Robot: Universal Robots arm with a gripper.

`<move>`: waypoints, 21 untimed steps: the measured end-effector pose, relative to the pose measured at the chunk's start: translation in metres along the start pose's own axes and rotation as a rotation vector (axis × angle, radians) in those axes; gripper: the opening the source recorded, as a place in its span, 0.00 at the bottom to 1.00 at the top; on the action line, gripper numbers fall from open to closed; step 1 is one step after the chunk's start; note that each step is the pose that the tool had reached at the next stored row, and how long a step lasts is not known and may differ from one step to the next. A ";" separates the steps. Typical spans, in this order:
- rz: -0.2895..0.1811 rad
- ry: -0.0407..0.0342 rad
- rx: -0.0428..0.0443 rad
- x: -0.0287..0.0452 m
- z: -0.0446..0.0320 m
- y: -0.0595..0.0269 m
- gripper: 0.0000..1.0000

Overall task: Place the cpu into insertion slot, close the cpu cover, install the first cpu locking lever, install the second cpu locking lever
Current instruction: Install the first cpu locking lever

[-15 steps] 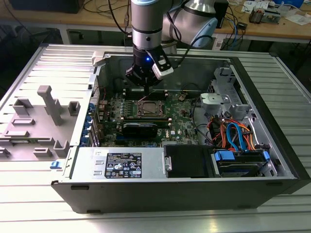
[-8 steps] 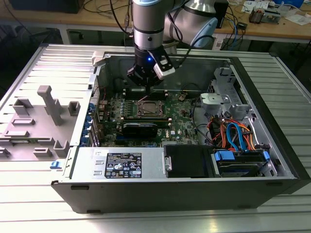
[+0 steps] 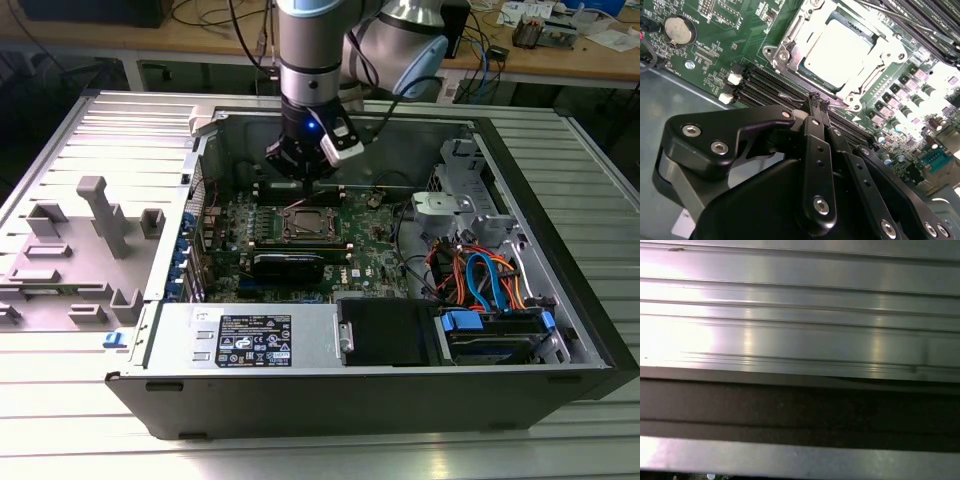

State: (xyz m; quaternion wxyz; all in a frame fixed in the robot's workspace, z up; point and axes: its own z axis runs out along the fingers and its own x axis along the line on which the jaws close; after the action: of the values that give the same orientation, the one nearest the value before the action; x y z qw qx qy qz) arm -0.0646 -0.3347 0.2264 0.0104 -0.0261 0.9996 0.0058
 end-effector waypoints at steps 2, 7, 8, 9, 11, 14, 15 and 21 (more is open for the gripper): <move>0.009 0.0001 0.0003 -0.0020 0.0006 -0.0002 0.11; 0.035 0.0002 0.0007 -0.0044 0.0011 -0.0003 0.11; 0.035 0.0001 0.0007 -0.0044 0.0015 -0.0002 0.11; 0.035 0.0001 0.0007 -0.0044 0.0018 -0.0002 0.11; 0.035 0.0002 0.0007 -0.0044 0.0022 -0.0003 0.11; 0.035 0.0001 0.0005 -0.0044 0.0041 0.0000 0.11; 0.035 0.0001 0.0006 -0.0044 0.0047 0.0000 0.11; 0.035 0.0003 0.0008 -0.0061 0.0085 -0.0001 0.11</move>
State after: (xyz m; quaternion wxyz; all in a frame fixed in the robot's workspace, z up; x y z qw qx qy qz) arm -0.0583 -0.3343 0.2181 0.0102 -0.0085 0.9999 0.0055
